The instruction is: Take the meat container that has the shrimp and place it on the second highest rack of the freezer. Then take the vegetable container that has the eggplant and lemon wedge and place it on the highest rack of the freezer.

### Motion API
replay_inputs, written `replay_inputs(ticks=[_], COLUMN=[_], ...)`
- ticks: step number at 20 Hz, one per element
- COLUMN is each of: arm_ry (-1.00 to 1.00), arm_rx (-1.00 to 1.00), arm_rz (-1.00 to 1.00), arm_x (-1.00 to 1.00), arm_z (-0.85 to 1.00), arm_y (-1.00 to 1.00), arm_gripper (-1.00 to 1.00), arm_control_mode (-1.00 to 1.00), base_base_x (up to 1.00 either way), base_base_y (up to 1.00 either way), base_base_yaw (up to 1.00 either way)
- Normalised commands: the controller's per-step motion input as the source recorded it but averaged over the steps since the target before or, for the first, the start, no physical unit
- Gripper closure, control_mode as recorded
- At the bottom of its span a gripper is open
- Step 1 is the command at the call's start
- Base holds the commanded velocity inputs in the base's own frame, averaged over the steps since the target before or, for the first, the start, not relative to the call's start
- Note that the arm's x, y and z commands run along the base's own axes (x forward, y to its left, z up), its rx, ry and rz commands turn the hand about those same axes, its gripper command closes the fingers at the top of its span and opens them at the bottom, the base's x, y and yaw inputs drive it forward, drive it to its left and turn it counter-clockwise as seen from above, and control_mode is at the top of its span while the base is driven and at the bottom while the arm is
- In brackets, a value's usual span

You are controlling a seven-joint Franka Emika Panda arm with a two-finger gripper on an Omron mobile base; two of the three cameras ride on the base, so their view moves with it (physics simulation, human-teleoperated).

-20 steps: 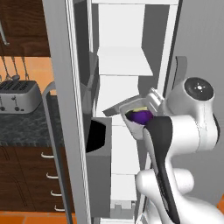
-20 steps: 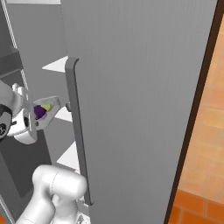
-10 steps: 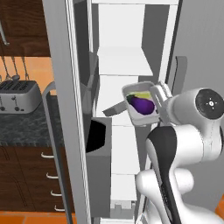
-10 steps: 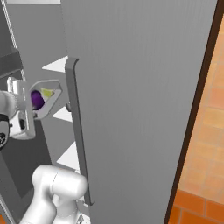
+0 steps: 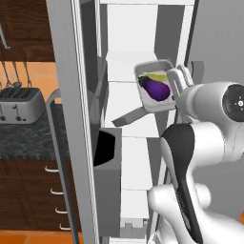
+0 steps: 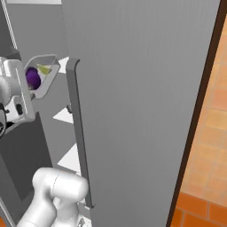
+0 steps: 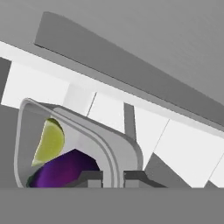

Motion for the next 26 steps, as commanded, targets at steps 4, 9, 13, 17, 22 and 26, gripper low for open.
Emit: replay_inputs(ticks=[4, 9, 13, 17, 22, 26], arm_ry=[0.13, 0.15, 0.3, 0.05, -0.09, 0.0], arm_rx=[0.0, 0.0, -0.01, 0.0, 0.0, 0.0], arm_rz=[0.0, 0.0, -0.02, -0.09, -0.06, 0.0], arm_x=[0.5, 0.67, 0.78, 0.35, 0.22, 0.55], arm_z=[0.72, 0.4, 0.02, -0.15, -0.63, -0.05], arm_y=[0.0, 0.0, 0.0, 0.0, 0.0, 0.0], arm_gripper=[1.0, 1.0, 1.0, 1.0, 1.0, 1.0], arm_control_mode=[-1.0, -1.0, -1.0, -1.0, -1.0, -1.0], base_base_x=[0.0, 0.0, 0.0, 0.0, 0.0, 0.0], base_base_y=[0.0, 0.0, 0.0, 0.0, 0.0, 0.0], base_base_yaw=[0.0, 0.0, 0.0, 0.0, 0.0, 0.0])
